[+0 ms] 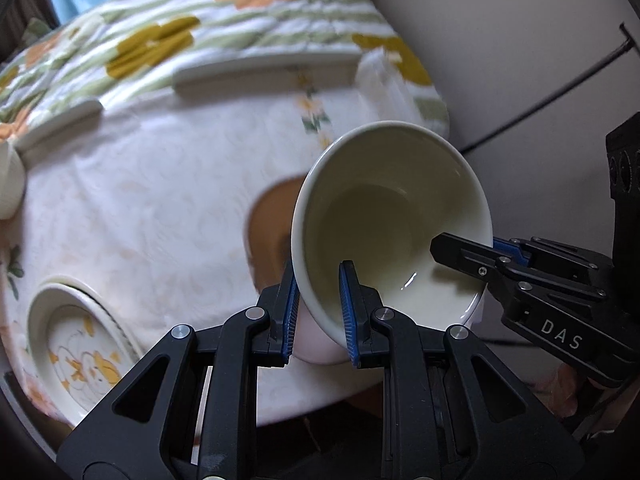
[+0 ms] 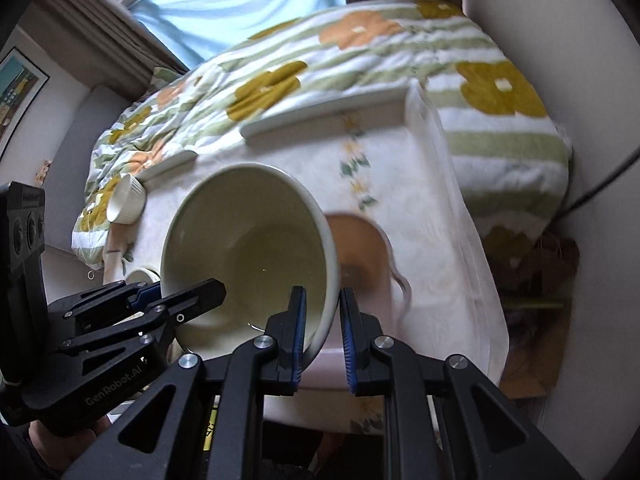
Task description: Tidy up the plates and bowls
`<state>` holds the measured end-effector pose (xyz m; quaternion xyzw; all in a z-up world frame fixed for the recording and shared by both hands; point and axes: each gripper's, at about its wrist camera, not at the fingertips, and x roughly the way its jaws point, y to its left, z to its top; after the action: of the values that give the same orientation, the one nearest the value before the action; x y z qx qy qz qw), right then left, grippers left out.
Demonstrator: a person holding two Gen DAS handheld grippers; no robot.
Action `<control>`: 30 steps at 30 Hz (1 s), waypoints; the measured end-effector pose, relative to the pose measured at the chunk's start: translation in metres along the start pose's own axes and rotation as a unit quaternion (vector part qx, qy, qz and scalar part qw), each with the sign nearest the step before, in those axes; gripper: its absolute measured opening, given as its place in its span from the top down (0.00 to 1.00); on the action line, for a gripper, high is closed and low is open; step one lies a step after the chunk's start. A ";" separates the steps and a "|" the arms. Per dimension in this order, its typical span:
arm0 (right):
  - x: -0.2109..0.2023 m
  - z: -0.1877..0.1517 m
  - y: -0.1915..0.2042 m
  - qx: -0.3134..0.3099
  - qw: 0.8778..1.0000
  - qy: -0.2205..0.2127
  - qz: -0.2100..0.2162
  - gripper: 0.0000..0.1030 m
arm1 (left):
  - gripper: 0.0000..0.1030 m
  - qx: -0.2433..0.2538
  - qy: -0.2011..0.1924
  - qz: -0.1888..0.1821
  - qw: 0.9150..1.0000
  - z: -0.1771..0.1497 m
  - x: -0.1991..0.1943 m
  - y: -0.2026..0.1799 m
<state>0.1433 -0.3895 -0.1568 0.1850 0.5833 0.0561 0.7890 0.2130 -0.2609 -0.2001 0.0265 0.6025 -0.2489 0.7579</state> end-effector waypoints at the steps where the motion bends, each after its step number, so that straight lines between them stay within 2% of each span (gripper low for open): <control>1: 0.004 -0.003 -0.003 0.006 1.000 0.004 0.000 0.85 | 0.83 0.003 0.010 0.001 1.000 -0.001 0.007 0.000; 9: 0.041 -0.016 -0.017 0.026 0.999 0.026 -0.026 0.85 | 0.83 0.049 0.046 0.038 0.997 -0.005 0.051 -0.001; 17: 0.057 -0.020 -0.023 0.048 0.998 0.035 -0.036 0.85 | 0.83 0.106 0.041 0.080 0.990 -0.004 0.068 -0.009; 30: 0.060 -0.021 -0.021 0.064 0.996 0.039 -0.047 0.85 | 0.83 0.118 0.039 0.078 0.989 0.004 0.070 -0.006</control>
<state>0.1393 -0.3858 -0.2238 0.2048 0.6238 -0.0111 0.7542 0.2243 -0.2915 -0.2620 0.1720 0.5941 -0.2573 0.7424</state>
